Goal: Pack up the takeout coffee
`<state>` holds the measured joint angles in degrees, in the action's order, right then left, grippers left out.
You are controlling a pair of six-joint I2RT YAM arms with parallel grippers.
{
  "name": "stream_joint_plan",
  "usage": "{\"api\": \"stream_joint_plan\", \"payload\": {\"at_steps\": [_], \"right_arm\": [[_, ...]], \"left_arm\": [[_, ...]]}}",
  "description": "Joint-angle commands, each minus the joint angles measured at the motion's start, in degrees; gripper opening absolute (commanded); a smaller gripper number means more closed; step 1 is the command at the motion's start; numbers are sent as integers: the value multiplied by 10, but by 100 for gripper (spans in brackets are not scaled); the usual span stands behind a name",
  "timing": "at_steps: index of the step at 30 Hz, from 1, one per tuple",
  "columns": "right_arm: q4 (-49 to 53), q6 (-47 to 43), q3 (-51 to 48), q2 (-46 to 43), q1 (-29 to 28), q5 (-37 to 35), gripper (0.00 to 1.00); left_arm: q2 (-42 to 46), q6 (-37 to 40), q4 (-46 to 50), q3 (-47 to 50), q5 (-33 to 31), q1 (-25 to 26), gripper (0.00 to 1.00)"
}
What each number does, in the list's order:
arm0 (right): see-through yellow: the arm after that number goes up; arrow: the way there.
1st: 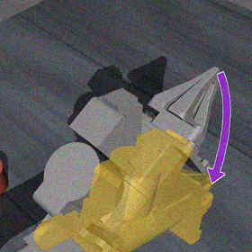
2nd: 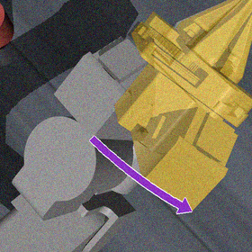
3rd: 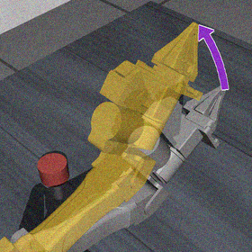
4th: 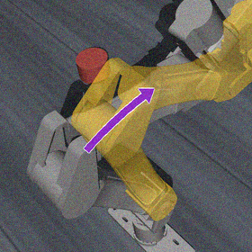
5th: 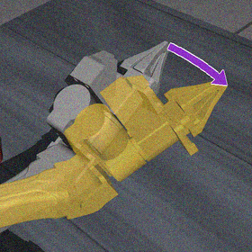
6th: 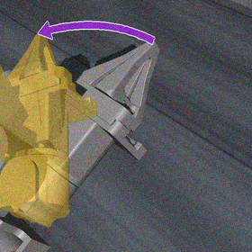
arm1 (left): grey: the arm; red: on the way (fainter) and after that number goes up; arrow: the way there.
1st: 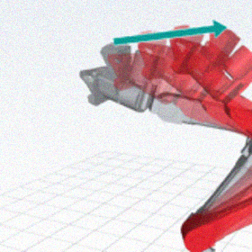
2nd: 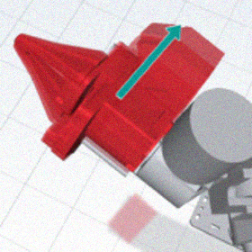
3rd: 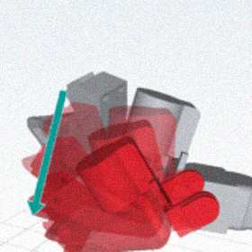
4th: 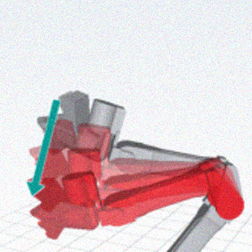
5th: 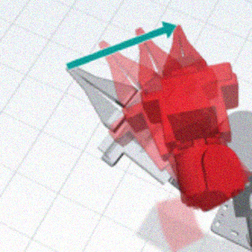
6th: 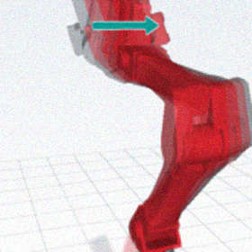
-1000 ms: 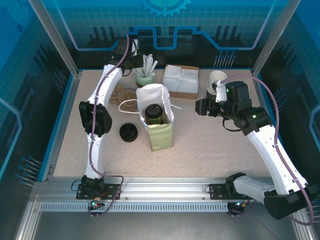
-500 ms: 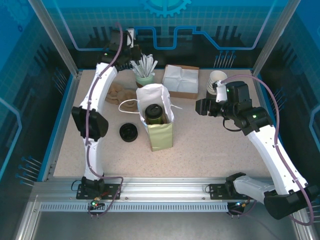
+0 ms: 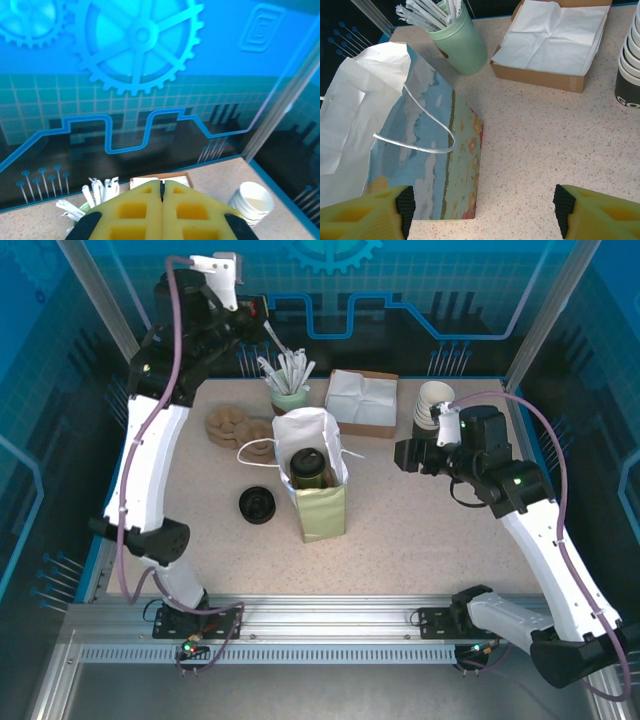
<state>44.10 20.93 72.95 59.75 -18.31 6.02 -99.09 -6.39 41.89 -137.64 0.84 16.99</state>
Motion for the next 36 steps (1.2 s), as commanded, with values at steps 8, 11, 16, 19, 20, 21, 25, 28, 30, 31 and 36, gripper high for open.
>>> {"api": "stream_joint_plan", "payload": {"at_steps": [8,11,16,19,20,21,25,28,30,31,36], "right_arm": [[-6,-3,-16,-23,9,-10,76],[-8,-4,-19,-27,9,-10,76],[-13,-5,-26,-29,9,-6,76],[-15,-7,-31,-30,9,-7,76],[-16,-7,-32,-29,10,-8,76],[-16,-8,-34,-29,10,-10,76],[-20,-7,-39,-29,10,-8,76],[-22,-4,-42,-29,10,-7,76],[-22,-2,-46,-30,10,-7,76],[-22,-1,-47,-30,10,-7,76],[-25,4,-56,-35,10,-6,76]], "left_arm": [[177,-14,13,147,31,58,0],[217,-22,16,190,40,74,0],[268,-44,19,258,67,92,0],[292,-51,21,301,80,98,0],[299,-53,20,315,84,99,0],[306,-58,16,332,88,101,0],[321,-70,4,383,109,103,0],[327,-75,-3,415,113,105,0],[332,-74,-7,438,114,110,0],[331,-71,-7,446,116,112,0],[339,-64,-23,501,126,126,0]]}}
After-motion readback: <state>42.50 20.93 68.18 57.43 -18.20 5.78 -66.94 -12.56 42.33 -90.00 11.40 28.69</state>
